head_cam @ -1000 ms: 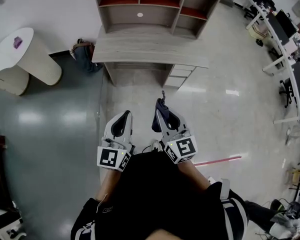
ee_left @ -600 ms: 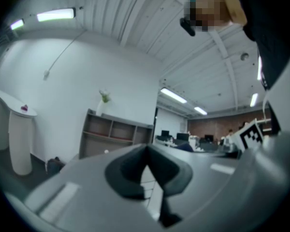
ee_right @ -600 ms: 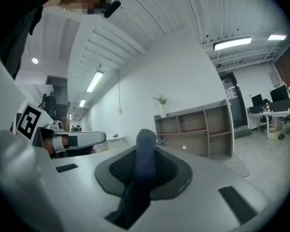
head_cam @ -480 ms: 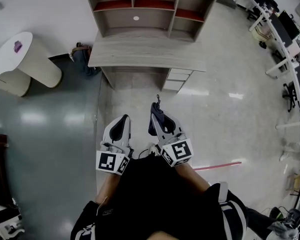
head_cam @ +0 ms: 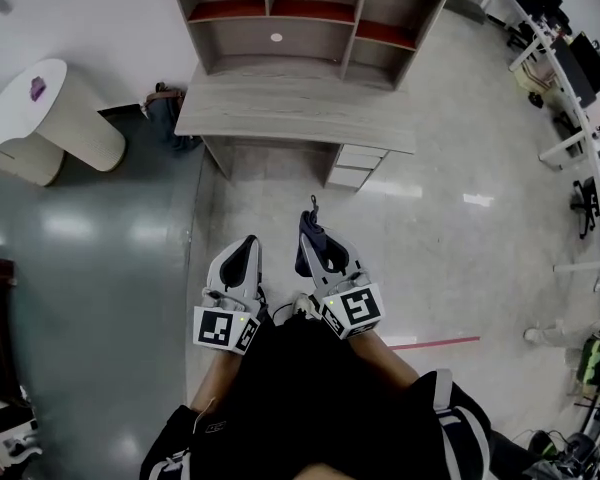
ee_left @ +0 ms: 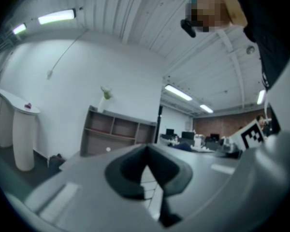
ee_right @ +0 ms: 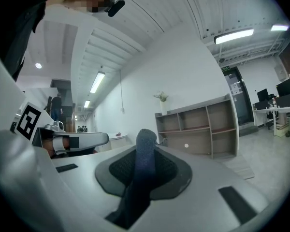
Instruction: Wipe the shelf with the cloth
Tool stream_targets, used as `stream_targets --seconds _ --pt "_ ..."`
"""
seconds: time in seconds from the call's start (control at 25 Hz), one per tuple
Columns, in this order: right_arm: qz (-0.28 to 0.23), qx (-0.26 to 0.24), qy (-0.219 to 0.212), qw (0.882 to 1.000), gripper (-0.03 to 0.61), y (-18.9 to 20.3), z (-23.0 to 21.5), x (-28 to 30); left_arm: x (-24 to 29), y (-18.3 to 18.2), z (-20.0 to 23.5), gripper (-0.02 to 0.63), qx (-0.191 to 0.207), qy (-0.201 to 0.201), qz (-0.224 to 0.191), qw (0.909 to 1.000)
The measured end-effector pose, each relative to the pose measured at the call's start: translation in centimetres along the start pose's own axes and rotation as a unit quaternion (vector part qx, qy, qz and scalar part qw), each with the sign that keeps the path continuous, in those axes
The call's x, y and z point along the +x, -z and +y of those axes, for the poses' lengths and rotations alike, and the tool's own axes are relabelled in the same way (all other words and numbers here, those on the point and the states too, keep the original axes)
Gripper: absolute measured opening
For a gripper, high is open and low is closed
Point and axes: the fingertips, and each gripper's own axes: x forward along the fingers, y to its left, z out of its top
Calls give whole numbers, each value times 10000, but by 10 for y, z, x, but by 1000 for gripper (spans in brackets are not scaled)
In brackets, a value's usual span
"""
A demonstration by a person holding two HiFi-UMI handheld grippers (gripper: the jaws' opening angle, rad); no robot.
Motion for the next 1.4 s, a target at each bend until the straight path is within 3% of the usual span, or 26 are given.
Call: stream_targets --seconds 0.28,1.0,1.4 --pt "-62 -52 110 9999 54 -5 -14 45 41 -8 29 5 62 250 -92 9996" --pt "-42 -238 843 9961 54 -35 -12 237 119 -49 209 5 -63 880 -208 9959" --pt "3 -263 912 9955 54 -49 -24 298 149 -50 272 5 -305 699 -123 9970"
